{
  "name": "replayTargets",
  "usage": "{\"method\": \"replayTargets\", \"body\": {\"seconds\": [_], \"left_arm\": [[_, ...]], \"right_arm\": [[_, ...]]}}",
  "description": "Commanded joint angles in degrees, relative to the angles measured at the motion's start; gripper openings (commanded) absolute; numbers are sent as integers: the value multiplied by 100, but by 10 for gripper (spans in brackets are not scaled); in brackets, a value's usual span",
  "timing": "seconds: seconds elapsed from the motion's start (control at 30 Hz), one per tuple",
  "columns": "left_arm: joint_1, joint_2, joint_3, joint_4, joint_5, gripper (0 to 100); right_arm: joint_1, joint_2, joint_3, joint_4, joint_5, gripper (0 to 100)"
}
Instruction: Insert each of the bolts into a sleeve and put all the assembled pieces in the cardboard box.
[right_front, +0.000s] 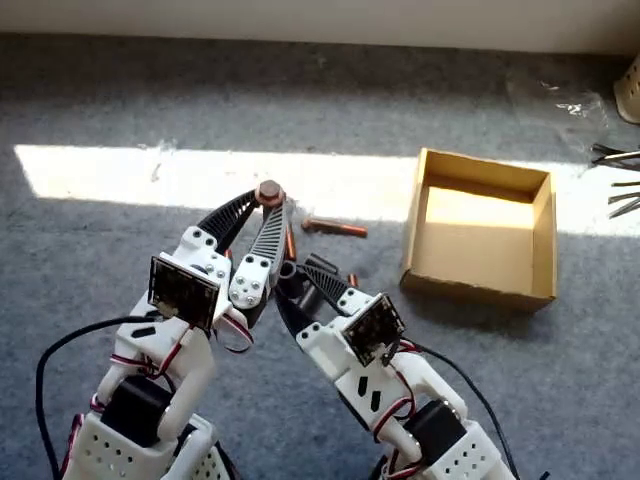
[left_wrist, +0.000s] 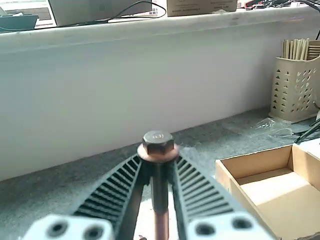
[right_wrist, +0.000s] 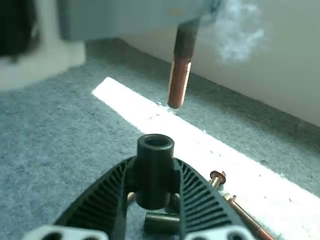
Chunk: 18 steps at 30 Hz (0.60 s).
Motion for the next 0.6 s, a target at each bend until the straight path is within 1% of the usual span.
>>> {"method": "replayTargets", "body": {"seconds": [0.0, 0.07, 0.57], "left_arm": [[84, -382, 84, -149, 941, 4], [101, -462, 154, -158, 1073, 4], [110, -514, 40, -202, 1108, 4]], "right_arm": [[251, -66, 690, -251, -123, 5], [277, -66, 708, -330, -123, 5], [295, -13, 708, -207, -105, 5]]}}
